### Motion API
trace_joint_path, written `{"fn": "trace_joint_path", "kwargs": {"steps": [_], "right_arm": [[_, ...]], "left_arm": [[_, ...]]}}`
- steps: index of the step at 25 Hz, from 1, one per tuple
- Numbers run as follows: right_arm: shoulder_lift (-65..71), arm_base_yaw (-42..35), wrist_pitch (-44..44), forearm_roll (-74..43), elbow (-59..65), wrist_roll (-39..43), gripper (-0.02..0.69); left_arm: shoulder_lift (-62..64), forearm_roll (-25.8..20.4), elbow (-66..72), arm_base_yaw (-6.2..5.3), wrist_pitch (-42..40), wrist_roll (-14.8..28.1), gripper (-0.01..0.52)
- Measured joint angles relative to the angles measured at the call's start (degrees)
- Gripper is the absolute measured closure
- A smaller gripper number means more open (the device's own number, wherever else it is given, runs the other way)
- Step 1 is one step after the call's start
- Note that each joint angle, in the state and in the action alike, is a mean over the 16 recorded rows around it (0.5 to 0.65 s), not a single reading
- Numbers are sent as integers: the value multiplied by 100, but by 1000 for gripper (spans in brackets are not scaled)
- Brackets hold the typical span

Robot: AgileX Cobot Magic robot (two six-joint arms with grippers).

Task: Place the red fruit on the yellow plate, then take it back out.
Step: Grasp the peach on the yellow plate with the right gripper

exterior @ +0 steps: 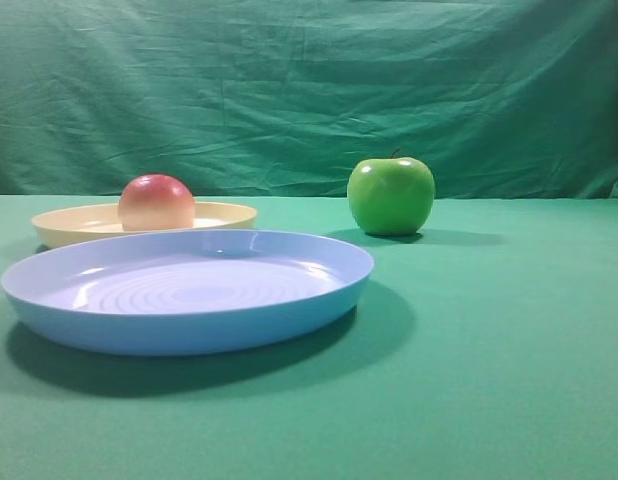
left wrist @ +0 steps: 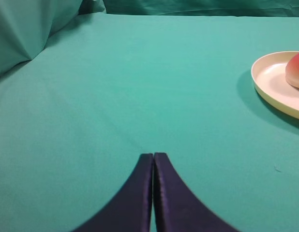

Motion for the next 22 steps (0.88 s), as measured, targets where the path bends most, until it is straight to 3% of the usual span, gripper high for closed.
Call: {"fn": "trace_joint_path", "kwargs": {"steps": [8, 22], "right_arm": [[547, 183, 142, 199, -779, 2, 665], [3163, 1190, 2064, 297, -3802, -283, 665]], "left_arm": [[0, 0, 0, 0, 0, -5, 514], [0, 0, 0, 0, 0, -1, 514]]}}
